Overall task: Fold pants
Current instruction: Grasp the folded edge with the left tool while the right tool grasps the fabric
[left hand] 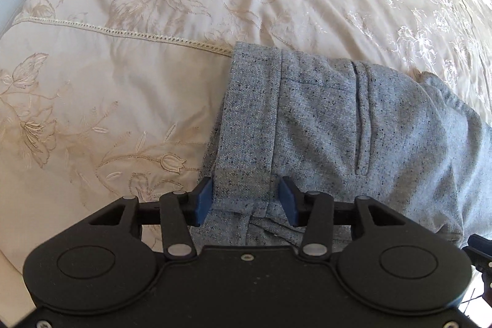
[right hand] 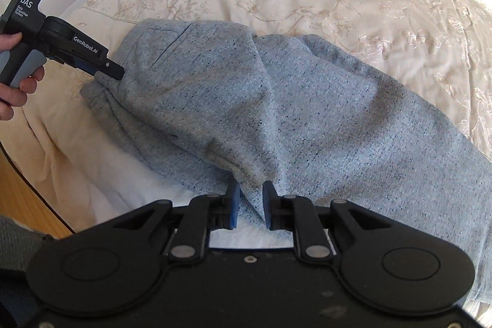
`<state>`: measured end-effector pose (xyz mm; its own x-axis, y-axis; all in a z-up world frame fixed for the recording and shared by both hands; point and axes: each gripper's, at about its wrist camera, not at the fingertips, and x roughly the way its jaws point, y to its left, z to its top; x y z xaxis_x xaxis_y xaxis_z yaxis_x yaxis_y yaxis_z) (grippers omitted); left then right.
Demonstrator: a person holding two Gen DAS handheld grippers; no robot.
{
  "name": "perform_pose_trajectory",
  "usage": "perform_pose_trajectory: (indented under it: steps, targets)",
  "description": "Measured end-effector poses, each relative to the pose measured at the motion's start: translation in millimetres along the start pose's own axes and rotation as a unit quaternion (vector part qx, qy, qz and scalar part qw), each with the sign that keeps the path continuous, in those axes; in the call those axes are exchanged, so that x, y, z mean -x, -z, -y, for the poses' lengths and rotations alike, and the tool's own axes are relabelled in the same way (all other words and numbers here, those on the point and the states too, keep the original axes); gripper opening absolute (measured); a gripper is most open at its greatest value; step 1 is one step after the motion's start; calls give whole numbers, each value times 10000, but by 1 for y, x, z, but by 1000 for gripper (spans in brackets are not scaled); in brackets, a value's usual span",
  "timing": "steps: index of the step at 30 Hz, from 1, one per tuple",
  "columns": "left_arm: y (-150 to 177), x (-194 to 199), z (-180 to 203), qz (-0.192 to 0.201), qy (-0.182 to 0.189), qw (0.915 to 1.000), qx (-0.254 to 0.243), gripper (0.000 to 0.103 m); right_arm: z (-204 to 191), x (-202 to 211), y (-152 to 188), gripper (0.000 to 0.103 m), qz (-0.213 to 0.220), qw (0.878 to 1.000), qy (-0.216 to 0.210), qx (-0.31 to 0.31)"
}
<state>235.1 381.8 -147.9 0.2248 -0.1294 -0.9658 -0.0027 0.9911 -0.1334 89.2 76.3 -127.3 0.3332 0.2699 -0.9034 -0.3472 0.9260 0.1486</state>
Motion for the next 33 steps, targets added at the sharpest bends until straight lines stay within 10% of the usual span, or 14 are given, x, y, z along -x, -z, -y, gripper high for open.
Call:
perform_pose_trajectory:
  steps: [2,5,22,33]
  targets:
    - [-1,0,0,-26,123,9999,9,26,-3,-1,1,18,-20,10000,19,48]
    - [-2,6,6,7,67,10000,-18,13,-8,-1,3,18,-31,9998,44,189]
    - [0,33,12,257,12,9993,-285,10,-41,-34,5,14,46,9853,764,1526]
    - [18,73,5,399,52,9986,-341,9,-25,4,3,4,177,9933,54,1138]
